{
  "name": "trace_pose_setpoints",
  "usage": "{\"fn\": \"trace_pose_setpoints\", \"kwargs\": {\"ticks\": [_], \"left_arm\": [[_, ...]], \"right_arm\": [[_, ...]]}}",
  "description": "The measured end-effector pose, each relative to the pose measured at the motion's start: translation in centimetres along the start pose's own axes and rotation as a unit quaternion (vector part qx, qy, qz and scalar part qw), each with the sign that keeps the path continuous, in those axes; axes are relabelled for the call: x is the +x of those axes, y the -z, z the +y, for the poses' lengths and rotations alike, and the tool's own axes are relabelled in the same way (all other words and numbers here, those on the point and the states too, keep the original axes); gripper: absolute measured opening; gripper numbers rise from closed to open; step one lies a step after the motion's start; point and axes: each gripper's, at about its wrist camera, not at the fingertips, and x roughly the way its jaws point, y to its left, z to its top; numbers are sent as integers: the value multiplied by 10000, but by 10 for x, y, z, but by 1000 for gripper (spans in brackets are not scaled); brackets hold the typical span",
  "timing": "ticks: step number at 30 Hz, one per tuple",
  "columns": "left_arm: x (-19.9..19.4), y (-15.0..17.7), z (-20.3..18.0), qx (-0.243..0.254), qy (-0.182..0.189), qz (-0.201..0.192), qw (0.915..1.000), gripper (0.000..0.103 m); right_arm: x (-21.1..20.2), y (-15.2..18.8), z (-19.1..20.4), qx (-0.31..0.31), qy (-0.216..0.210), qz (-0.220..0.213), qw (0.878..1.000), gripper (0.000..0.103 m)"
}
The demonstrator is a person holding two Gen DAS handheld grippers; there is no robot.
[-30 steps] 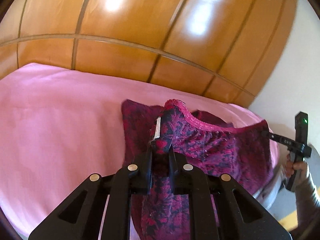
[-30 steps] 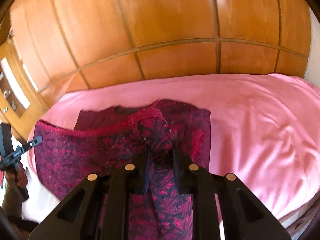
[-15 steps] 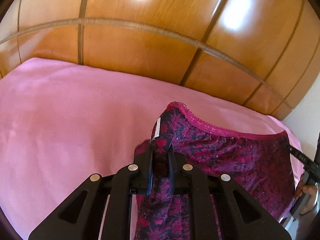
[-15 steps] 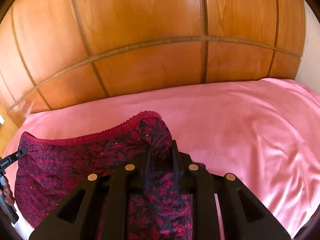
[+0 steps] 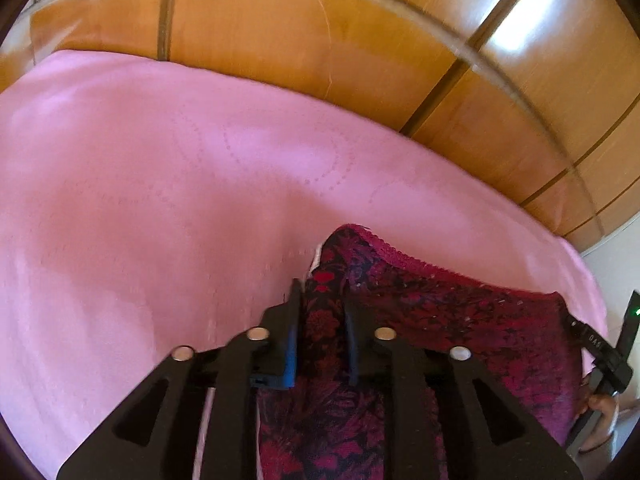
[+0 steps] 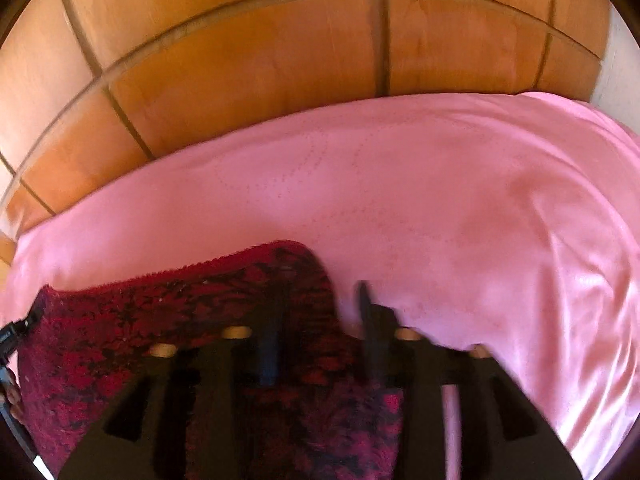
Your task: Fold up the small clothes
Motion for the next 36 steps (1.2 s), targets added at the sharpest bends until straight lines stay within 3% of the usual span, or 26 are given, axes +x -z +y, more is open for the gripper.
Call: {"fn": "trace_pose_setpoints", "kwargs": {"ticks": [2,5,8,12,14,16,20,22,24,26,31,32,34,36], "left_arm": [[-21,6,-5,60,-134,-321,9994,32],[-52,27,-18,379,-155,-711,9966,32],[-78,61,-36,894,25,-977,9912,32],[-84,99,-48,1305,143,-806,9881,32],[-71,111,-45,1324,-123,-597,9893,32],[-59,112,-33,1130,-120,-438,9926,32],[-71,109,-45,1009,-423,-523,9926,32],[-88,118,-59,1124,-285,-715,9907,32],[-100,129,-73,1280,96,-773,9887,32],[-110,146,-95,1638,330,-849,9823,32],[-98,185,-140,2229,849,-539,9696,32],[-91,190,-148,2292,833,-457,9687,32],[-79,196,-153,2290,888,-260,9690,32],[-66,199,-155,2227,751,-124,9719,32]], "right_arm": [[-23,4,0,4,-95,-242,9997,57],[-64,23,7,-214,-329,-566,9976,59],[-94,55,26,-573,-805,-553,9936,60],[-111,108,55,-1068,-1285,-324,9854,60],[-104,133,68,-1359,-1106,-170,9844,61],[-90,144,69,-1407,-855,-1,9863,60],[-90,140,57,-885,-1088,-46,9901,59],[-107,138,51,-717,-1192,-151,9902,61],[-128,140,31,-379,-1315,-348,9900,66],[-142,143,10,-91,-1294,-530,9901,68],[-153,171,-39,338,-884,-456,9945,68],[-150,177,-43,386,-869,-363,9948,65],[-146,183,-49,428,-955,-223,9943,50],[-138,188,-51,462,-1010,-59,9938,27]]}}
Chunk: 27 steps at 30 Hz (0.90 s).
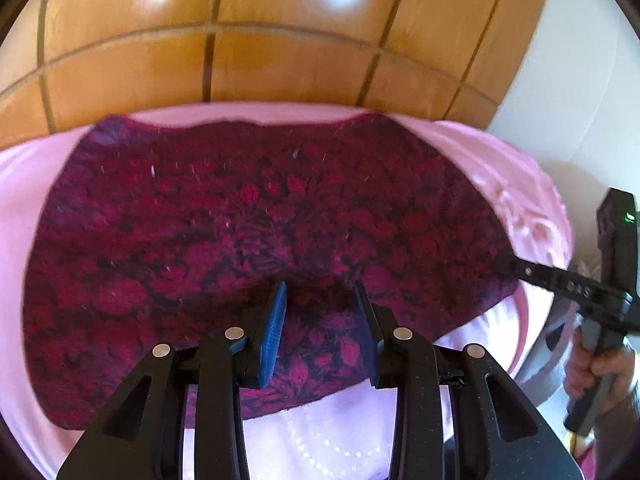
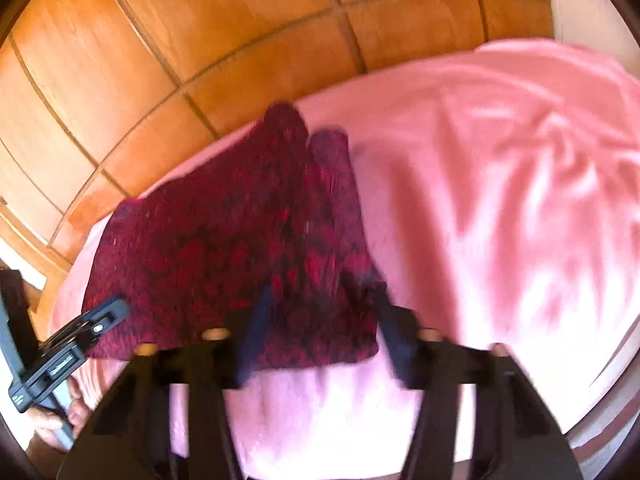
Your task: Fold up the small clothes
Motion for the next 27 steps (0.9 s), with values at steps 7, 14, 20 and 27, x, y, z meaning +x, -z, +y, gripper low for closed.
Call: {"fn": "trace_pose_setpoints", "kwargs": {"ticks": [7,14,20,27], "left_arm": [[17,-3,7,-253,-1,228,9994,32],[-44,12,44,-826,26,-296,9961,45],[-107,40,120,-1733,-662,-918,9784,45],[-102,70,161,-2310,-139,-571,9712,40]], "right_arm": [[21,6,-8,-18,540,70,9985,20],[-10,10,2,-126,819,-251,9962,50],[-37,6,59,-738,371,-770,9936,64],[9,18,133,-1441,-372,-258,9885,64]]}}
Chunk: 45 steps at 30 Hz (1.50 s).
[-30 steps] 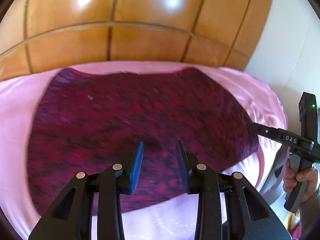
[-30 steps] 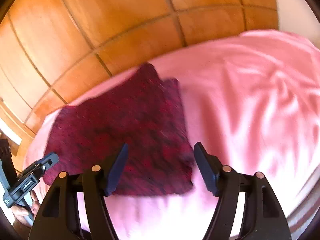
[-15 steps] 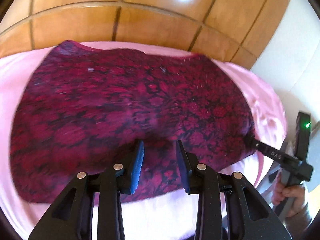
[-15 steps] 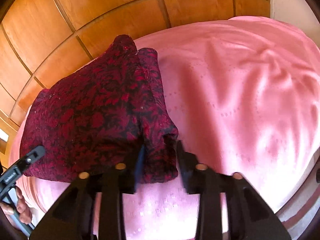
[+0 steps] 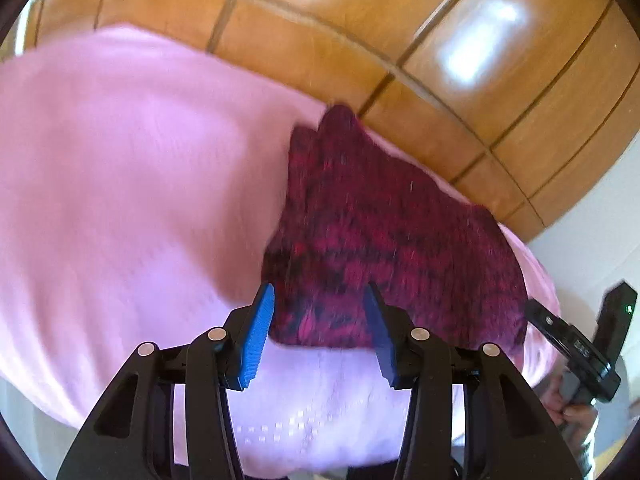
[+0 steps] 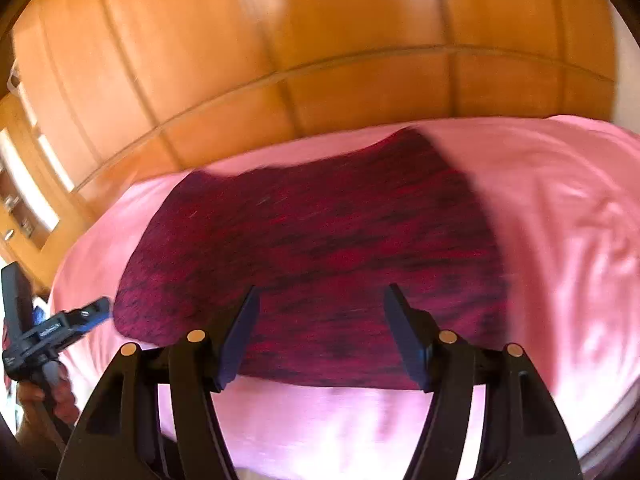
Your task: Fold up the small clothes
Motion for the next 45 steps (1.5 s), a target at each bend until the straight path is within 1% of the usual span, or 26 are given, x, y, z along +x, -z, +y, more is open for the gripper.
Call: {"fn": "trace_pose_setpoints", "kwargs": {"ticks": [1,2,4,5,7,10,12,13,14,16,17,19,23,25,26,27,30,31,33,36,37,38,40,41,42,45], "left_arm": [[9,4,3,27,-183,110,9998,31],[16,7,6,12,-249,228,9994,20],[17,11,16,-87,-252,290,9992,20],[16,12,17,-90,-244,299,9992,17],[12,14,17,39,-327,309,9990,17],[6,9,11,245,-502,280,9980,17],[-2,-2,1,309,-574,50,9979,17],[-7,-11,-3,306,-520,-100,9981,17],[-9,-22,-5,260,-400,-182,9987,18],[-6,-41,-5,79,-234,-264,9993,32],[-2,-55,-5,-33,-126,-244,9996,43],[7,-76,-4,-110,-2,-234,9997,45],[45,-113,-6,-326,-145,-34,9994,45],[58,-124,-10,-325,-298,-65,9990,45],[64,-129,-12,-268,-510,-87,9983,42],[77,-133,-15,-188,-877,-19,9960,35],[112,-133,-12,-140,-1412,349,9893,35],[116,-130,-10,-85,-1471,336,9885,35],[116,-127,-19,214,-1710,160,9849,35],[102,-124,-27,248,-1786,-46,9836,35],[91,-124,-30,255,-1818,-210,9828,38],[81,-123,-35,293,-1843,-337,9819,43],[60,-116,-46,383,-1743,-586,9822,44],[51,-113,-51,449,-1683,-692,9823,48],[40,-109,-59,586,-1618,-838,9815,50],[23,-100,-83,1007,-1530,-1100,9769,50]], "right_arm": [[7,2,5,-66,-23,76,9999,64],[24,2,3,-99,63,245,9996,62],[45,9,-6,38,316,600,9977,58],[54,14,-14,140,271,677,9972,57],[56,17,-20,163,148,603,9979,57],[53,20,-17,12,231,566,9981,58],[56,22,-13,12,249,550,9982,61],[56,21,-14,10,251,547,9982,61],[57,21,-14,12,248,541,9982,62],[64,19,-9,43,236,538,9983,63],[62,20,-8,74,218,533,9983,64],[60,20,-9,68,206,523,9984,65],[61,20,-8,38,168,518,9985,68],[62,20,-9,16,149,508,9986,70],[62,20,-8,-5,152,501,9986,71],[62,20,-8,-21,149,496,9987,72],[64,21,-7,-49,104,468,9988,76],[64,21,-7,-63,100,466,9988,77],[64,21,-6,-87,87,458,9989,79],[64,22,-3,-176,118,484,9986,81],[64,22,-1,-190,121,509,9984,81],[64,21,0,-199,101,541,9983,81],[63,19,0,-189,-5,586,9981,82],[60,16,-1,-153,-85,609,9980,82],[57,14,-2,-127,-156,605,9980,82],[43,2,-8,33,-343,431,9985,82]]}}
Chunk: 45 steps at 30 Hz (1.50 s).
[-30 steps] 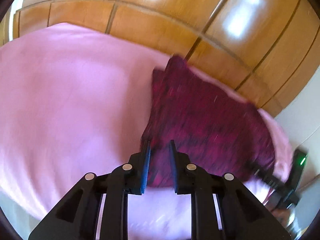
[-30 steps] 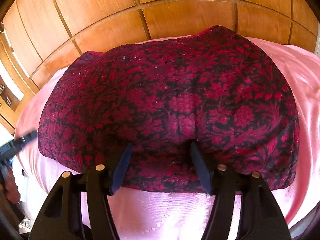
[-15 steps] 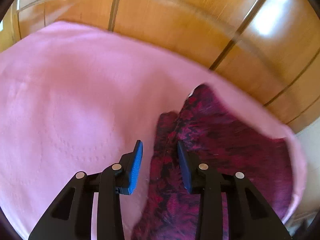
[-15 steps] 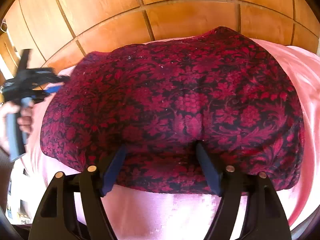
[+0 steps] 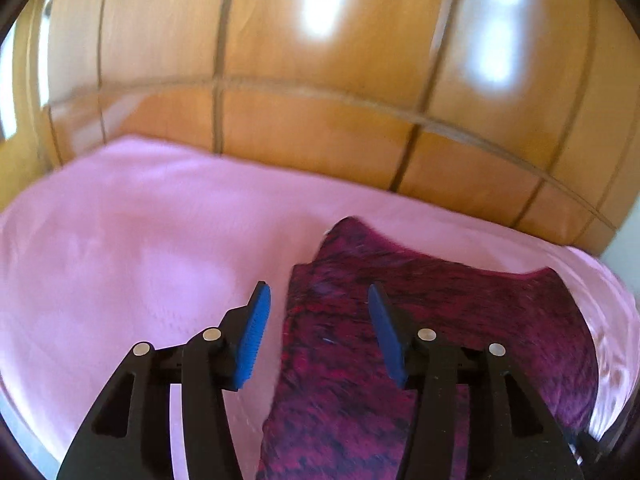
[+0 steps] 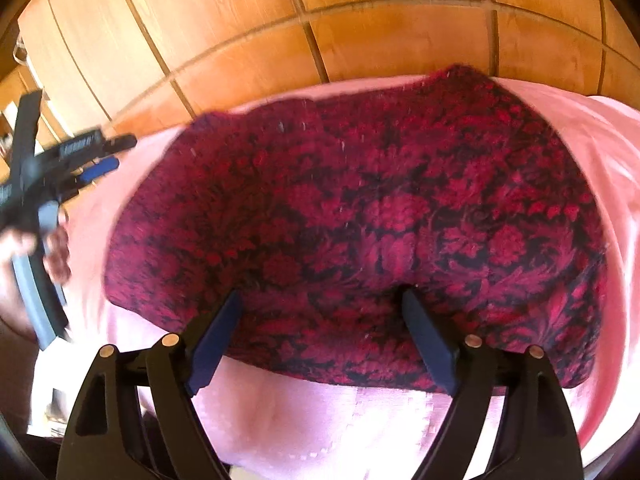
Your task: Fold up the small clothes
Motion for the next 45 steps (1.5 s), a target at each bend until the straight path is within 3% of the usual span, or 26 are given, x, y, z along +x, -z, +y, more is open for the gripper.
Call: {"fn": "trace_pose_setpoints", "kwargs": {"ticks": [5,11,17,26,37,45], "left_arm": [[-21,7,-25,347,182,-213,9990,50],[-24,23,-43,568,308,-142,9978,50],[-21,38,-58,718,391,45,9966,50],[-14,54,-74,926,458,246,9943,50],[2,67,-90,1078,571,516,9912,50],[36,77,-82,787,857,1127,9868,50]], "right_arm": [[-32,-24,-28,430,-61,-522,9977,85],[-41,-43,-79,994,239,-814,9914,88],[-24,-44,-125,1527,296,-668,9856,92],[-5,-25,-163,2019,-37,-369,9787,93],[-2,-17,-182,2022,-430,-372,9777,96],[-1,-12,-170,1636,-800,3,9833,89]]}}
